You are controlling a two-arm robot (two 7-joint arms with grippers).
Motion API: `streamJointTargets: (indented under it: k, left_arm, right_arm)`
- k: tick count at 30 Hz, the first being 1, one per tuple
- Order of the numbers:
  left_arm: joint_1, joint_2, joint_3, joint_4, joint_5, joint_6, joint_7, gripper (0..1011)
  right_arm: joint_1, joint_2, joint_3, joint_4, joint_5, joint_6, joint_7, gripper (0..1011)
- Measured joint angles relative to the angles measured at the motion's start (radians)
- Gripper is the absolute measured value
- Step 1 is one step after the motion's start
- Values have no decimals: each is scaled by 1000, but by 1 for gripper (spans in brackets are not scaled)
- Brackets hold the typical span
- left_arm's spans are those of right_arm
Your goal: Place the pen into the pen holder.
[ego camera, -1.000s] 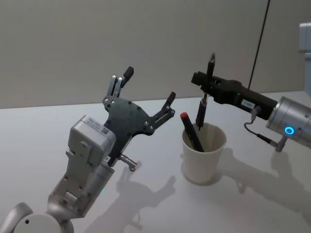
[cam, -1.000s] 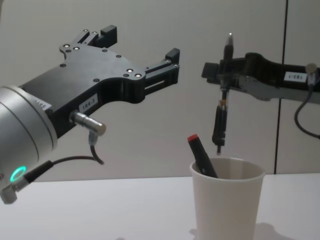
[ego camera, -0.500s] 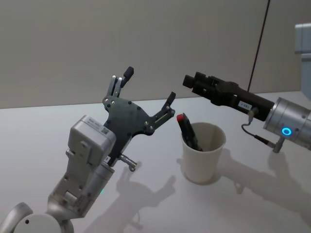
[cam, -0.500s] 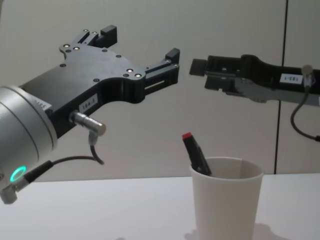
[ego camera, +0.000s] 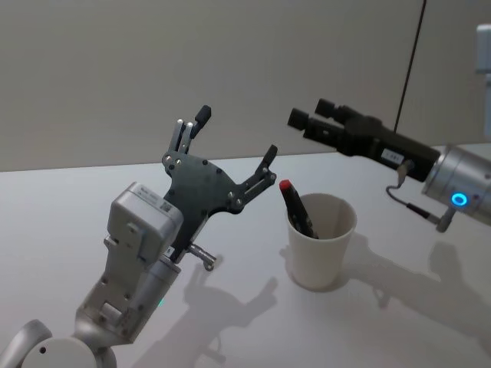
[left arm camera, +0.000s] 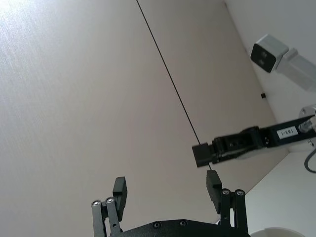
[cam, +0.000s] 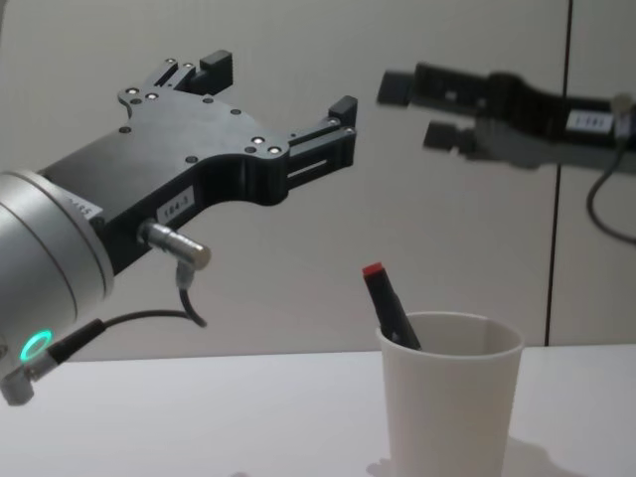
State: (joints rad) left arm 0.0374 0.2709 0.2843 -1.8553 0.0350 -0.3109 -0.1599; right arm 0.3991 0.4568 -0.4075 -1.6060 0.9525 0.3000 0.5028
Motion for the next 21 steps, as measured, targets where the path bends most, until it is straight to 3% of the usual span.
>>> streamJointTargets:
  k: [9,21]
  left_arm:
    - [0,0,0,0,0,0,0,1001]
    - [0,0,0,0,0,0,0,1001]
  right_arm:
    - [-14,41,29,-61,2,-55,-49,1002]
    - [-51,121,83,-141,8,-157,-158,1002]
